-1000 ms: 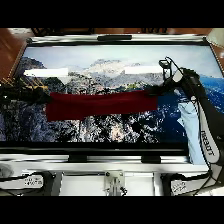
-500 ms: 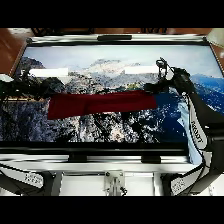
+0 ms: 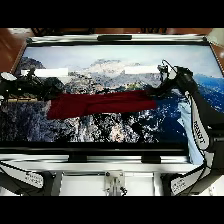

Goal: Fold the shirts.

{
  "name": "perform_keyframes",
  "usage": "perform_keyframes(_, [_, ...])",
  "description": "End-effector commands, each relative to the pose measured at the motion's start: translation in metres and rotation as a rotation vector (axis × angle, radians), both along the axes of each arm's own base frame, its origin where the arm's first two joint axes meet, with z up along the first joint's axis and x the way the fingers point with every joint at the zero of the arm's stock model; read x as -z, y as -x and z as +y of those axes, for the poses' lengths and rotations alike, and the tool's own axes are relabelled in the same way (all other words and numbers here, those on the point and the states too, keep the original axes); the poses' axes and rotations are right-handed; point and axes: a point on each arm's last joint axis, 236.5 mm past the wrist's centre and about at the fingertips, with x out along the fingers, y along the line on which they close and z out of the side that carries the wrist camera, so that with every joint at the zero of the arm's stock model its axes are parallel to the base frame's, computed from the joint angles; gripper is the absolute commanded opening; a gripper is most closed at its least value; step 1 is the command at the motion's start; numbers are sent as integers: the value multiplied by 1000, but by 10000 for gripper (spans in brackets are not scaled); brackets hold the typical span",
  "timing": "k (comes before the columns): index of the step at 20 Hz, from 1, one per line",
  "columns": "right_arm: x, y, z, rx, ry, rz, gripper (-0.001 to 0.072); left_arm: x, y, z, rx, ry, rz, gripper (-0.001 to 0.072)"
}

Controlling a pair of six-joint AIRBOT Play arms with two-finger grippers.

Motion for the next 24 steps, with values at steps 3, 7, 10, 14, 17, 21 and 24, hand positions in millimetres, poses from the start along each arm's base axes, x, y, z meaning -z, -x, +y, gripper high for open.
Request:
perform_keyframes(3, [-3,-10,0,141,-268,23,624,-33,1,-6,69,-6,-57,516])
perform_keyframes(7, [18,-22,-3,189,-333,23,624,-69,-1,-35,87,101,-114,516])
perform_keyframes(10, [35,-23,0,217,-335,49,624,-96,-1,-59,103,173,-163,515])
perform_keyframes(14, [46,-16,26,191,-340,97,620,-135,-5,-101,141,321,-243,515])
perform_keyframes(17, [46,-9,44,148,-338,115,267,-151,-4,-123,154,393,-260,516])
perform_keyframes(21, [8,-12,52,89,-356,41,69,-151,3,-146,201,407,-253,401])
perform_keyframes(24, [-66,-16,50,57,-352,-113,69,-138,5,-185,283,371,-296,204])
